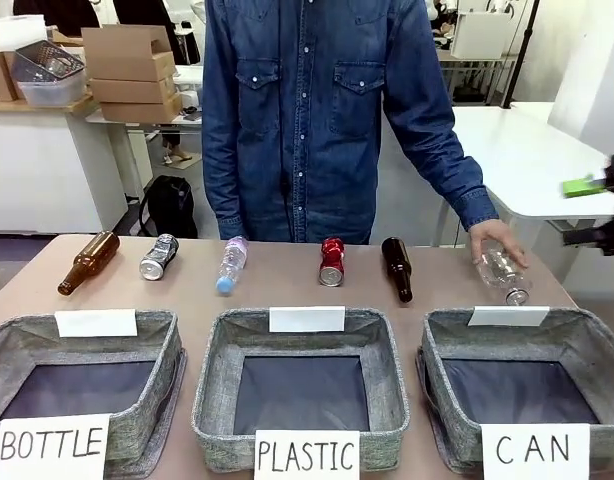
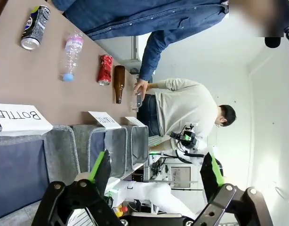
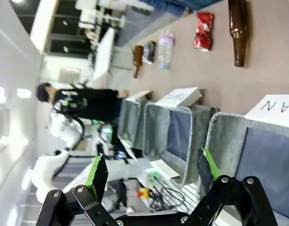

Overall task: Sort the can waste into the basket.
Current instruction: Pick up the can waste from the table and place it in the right Fabric basket.

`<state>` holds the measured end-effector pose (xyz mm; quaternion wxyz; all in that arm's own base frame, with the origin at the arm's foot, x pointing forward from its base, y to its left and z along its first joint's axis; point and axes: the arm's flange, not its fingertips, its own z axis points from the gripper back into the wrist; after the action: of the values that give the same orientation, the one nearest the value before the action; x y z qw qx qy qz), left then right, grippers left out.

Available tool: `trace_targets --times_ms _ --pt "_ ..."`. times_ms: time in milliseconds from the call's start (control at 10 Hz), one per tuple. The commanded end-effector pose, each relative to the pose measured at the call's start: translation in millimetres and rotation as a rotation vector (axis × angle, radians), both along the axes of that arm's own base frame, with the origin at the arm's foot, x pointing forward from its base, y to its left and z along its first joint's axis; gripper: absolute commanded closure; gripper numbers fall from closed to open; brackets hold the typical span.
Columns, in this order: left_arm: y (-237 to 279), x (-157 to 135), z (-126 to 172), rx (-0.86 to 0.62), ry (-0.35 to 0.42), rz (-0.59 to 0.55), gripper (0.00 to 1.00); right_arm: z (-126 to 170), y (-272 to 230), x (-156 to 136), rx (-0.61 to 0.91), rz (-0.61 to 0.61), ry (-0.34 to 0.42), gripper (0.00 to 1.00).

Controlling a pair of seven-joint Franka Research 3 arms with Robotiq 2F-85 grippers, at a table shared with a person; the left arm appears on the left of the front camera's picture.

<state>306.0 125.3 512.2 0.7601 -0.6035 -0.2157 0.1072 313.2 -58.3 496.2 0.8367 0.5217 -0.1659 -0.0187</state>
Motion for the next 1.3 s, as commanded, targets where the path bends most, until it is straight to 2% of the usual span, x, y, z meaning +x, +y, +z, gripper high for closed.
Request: trace_targets --times_ms 0,200,400,500,600,700,800,1000,1100,1200 --pt "0 1 0 -0.002 -0.027 -0.009 0.0 12 34 50 -0.114 0.089 0.02 0.0" --pt "0 1 0 -0.002 -0.027 -0.009 0.0 20 -11 10 -0.051 0.059 -0.015 0.0" --pt "0 1 0 -0.002 -0.027 -0.009 0.0 14 -40 -42 -0.037 -0.036 -0.084 0.0" --pt "0 1 0 -0.002 -0.027 -0.009 0.0 10 -41 -54 -0.066 -0.049 -0.109 0.0" --pt "0 1 0 -0.002 -0.027 -0.009 0.0 7 -36 -55 -0.098 -0.047 -0.125 0.0" --pt "0 1 0 -0.002 -0.027 -0.009 0.0 7 -22 -42 -0.152 -0.081 -0.124 0.0" --pt "0 1 0 -0.002 -0.027 -0.009 0.0 9 5 -17 -0.226 -0.103 -0.099 0.0" --pt "0 1 0 -0.002 -0.027 -0.009 0.0 14 63 33 -0.288 0.081 -0.094 0.0" --pt "0 1 0 -0.002 -0.027 -0.009 0.0 18 78 50 -0.28 0.127 -0.084 0.0" --pt "0 1 0 -0.002 -0.027 -0.009 0.0 20 76 51 -0.283 0.138 -0.077 0.0"
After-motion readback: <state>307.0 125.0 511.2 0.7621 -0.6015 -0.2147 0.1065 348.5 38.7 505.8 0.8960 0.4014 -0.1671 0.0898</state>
